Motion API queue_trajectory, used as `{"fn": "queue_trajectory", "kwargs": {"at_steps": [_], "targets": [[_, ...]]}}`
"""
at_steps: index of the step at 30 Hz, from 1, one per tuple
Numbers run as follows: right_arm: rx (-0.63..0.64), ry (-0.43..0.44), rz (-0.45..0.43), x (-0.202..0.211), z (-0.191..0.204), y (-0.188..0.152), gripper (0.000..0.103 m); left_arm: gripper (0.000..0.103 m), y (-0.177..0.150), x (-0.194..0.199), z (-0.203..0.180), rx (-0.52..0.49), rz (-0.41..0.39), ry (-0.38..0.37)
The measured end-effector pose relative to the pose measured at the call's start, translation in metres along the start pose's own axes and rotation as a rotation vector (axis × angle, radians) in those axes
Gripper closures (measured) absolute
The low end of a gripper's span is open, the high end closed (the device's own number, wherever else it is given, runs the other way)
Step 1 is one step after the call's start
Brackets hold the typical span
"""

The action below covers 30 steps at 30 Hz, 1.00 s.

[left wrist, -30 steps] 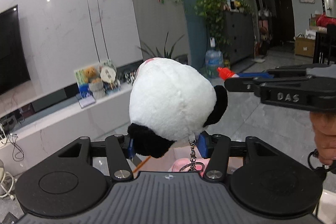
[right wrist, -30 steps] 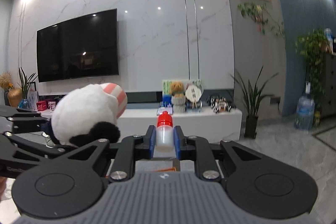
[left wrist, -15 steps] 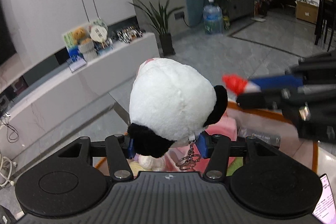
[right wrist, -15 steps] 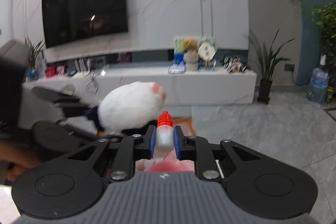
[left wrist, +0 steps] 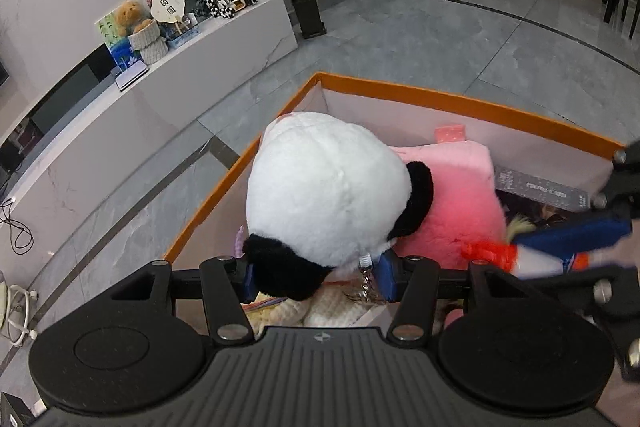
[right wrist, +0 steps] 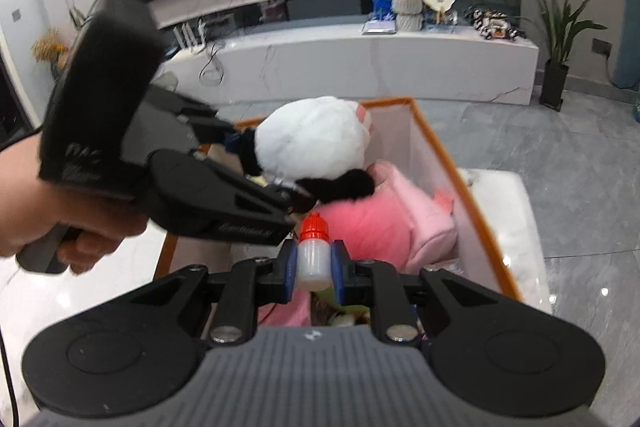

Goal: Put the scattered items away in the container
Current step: 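Open both tools to drop the bottle and plush into the box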

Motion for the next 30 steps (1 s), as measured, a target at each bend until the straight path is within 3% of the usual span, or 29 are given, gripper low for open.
{"fn": "queue_trajectory", "kwargs": {"at_steps": [10,14,18,30], "targets": [[0.060,0.062,0.067,-0.007,0.023,-0.011,0.082,0.034,-0.002,-0.013,-0.004,-0.027,0.020,0.008],[0.085,0.066,0.091,-0.013,0.028,-0.014,0.077,0.022,-0.004,-0.019,-0.012,-0.073,0.044,0.032],[0.110,0.063,0.114,-0.017,0.032,-0.017,0.068,0.022,-0.004,-0.016,-0.013,-0.060,0.031,0.035],[0.122,0.049,0.083,-0.004,0.030,-0.011,0.067,0.022,0.004,0.009,-0.010,-0.071,-0.001,0.053]]}}
Point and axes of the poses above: each gripper's, at about its wrist camera, not at the fingertips, and x roughly against the way its jaws point, z to its left, y to its top, the point moved 4 cm from there along -x, roughly the way its jaws point, and after that the axes turned 1 degree about -y, right-handed, at the moved point
